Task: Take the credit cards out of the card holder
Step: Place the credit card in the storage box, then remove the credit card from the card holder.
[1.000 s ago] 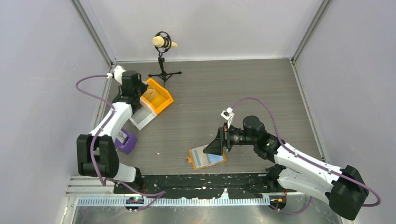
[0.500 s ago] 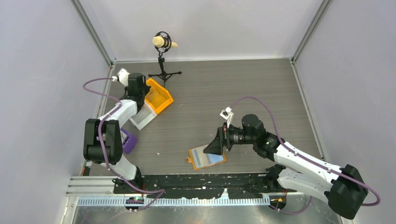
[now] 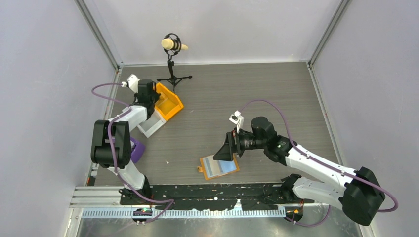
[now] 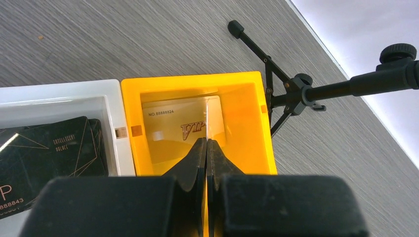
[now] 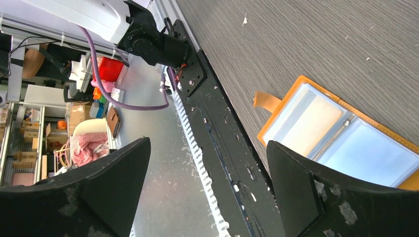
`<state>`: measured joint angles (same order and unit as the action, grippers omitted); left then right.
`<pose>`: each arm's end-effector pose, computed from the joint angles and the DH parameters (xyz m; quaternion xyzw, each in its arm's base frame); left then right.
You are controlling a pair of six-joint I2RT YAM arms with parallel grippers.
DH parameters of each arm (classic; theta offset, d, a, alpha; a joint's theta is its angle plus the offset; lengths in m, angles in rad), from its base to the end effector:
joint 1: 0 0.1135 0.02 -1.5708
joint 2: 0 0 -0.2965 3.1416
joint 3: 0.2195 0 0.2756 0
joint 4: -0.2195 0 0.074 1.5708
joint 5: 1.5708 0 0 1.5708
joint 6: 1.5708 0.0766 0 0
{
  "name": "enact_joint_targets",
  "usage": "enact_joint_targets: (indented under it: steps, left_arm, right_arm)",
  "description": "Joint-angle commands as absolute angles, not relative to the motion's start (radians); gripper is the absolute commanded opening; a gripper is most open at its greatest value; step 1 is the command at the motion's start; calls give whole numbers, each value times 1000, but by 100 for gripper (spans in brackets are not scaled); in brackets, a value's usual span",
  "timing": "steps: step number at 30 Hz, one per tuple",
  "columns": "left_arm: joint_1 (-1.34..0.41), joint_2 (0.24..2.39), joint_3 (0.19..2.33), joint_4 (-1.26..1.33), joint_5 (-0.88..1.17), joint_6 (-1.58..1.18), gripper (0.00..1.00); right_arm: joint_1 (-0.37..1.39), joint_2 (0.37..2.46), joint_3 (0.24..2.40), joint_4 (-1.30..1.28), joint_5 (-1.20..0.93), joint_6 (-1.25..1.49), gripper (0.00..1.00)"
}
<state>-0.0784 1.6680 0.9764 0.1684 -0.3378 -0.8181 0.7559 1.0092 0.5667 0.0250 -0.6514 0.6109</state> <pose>0.4216 -0.0077 0.2102 -0.3869 0.7655 -0.0825 0.5074 0.1531 0.2082 0.2488 -0.2315 0.7795 0.5342 0.2312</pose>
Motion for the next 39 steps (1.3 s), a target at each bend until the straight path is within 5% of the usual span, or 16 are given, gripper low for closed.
enact_joint_targets:
  steps: [1, 12, 21, 39]
  left_arm:
    - [-77, 1688, 989, 220, -392, -784, 0]
    - [-75, 1725, 1019, 190, -391, -812, 0]
    - [-77, 1714, 1054, 123, -362, -820, 25]
    - [-83, 1457, 1227, -345, -133, -662, 43]
  right_arm:
    - [748, 1020, 634, 40, -680, 585, 95]
    - [735, 1038, 646, 27, -682, 573, 95]
    - [725, 1011, 644, 9, -694, 553, 95]
    - [719, 876, 663, -229, -548, 498, 96]
